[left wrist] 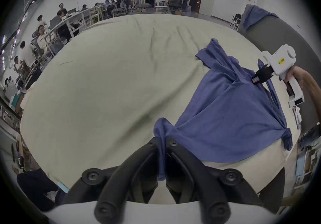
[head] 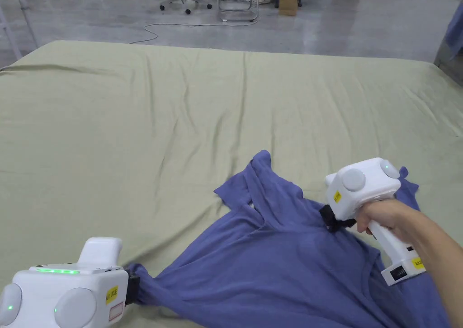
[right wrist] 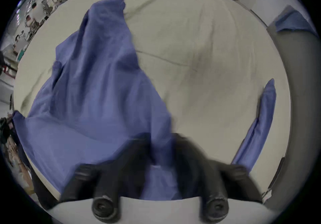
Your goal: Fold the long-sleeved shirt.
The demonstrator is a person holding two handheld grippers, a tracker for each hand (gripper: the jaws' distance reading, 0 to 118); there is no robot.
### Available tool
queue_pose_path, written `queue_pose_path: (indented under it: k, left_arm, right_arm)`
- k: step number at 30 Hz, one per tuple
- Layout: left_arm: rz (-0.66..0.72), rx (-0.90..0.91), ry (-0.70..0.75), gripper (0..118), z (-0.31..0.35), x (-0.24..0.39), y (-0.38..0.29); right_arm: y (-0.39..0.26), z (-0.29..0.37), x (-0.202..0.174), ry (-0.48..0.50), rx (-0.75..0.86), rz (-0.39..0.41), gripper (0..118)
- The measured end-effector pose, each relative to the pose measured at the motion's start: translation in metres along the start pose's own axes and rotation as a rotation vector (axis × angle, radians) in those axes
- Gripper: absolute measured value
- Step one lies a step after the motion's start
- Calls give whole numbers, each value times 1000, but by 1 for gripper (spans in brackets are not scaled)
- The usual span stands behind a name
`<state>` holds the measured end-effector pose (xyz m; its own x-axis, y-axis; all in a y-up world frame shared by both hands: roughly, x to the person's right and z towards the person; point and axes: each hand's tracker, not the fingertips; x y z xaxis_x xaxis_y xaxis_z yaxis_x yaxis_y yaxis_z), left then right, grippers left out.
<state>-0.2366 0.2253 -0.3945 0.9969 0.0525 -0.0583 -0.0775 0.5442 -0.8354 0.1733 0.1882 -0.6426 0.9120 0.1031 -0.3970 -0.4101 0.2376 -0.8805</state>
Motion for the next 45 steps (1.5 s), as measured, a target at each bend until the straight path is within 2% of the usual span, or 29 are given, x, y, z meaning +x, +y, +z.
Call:
queue_pose_path:
  k: [1,2,6,9,11,12,16,18,19,25,28,31,36,39,45]
  left_arm:
    - [-1,5,-2,2,-1,-1,5]
    - [0,18,-3,2,-1,-2,9]
    - [-25,169,78,2,9,-3,53]
    - [-18,275,67,2,32,-2,110]
    - [-38,360,78,2,54,7,151]
    - [-49,400,79,2,67,11,176]
    - [-67,567,67,2,127,31,271]
    - [-38,655,98,2,158,39,314]
    - [-26,693,69,2,174,43,336]
    - [4,767,124,2,244,60,439]
    - [27,803,147,2,269,68,464]
    - [59,814,113,2,281,72,478]
    - [22,810,143,2,269,76,479]
    - [15,784,137,2,247,72,471]
    - [-47,659,167,2,171,72,436]
  right_arm:
    - [-3,4,-1,19,6,-4,0]
    - [-3,7,-2,-20,13,4,0]
    - [-6,68,19,-39,149,-37,0]
    - [-10,152,47,-77,291,-48,0]
    - [-11,208,67,-92,399,-97,0]
    - [-9,239,77,-109,444,-97,0]
    - [6,354,98,-194,646,-97,0]
    - [21,399,103,-262,686,-112,0]
    - [30,421,107,-286,717,-118,0]
    - [76,516,124,-385,877,-216,0]
    - [96,547,127,-451,926,-210,0]
    - [109,567,127,-500,947,-252,0]
    - [114,562,127,-493,934,-257,0]
    - [113,532,130,-495,902,-252,0]
    - [97,420,130,-377,774,-301,0]
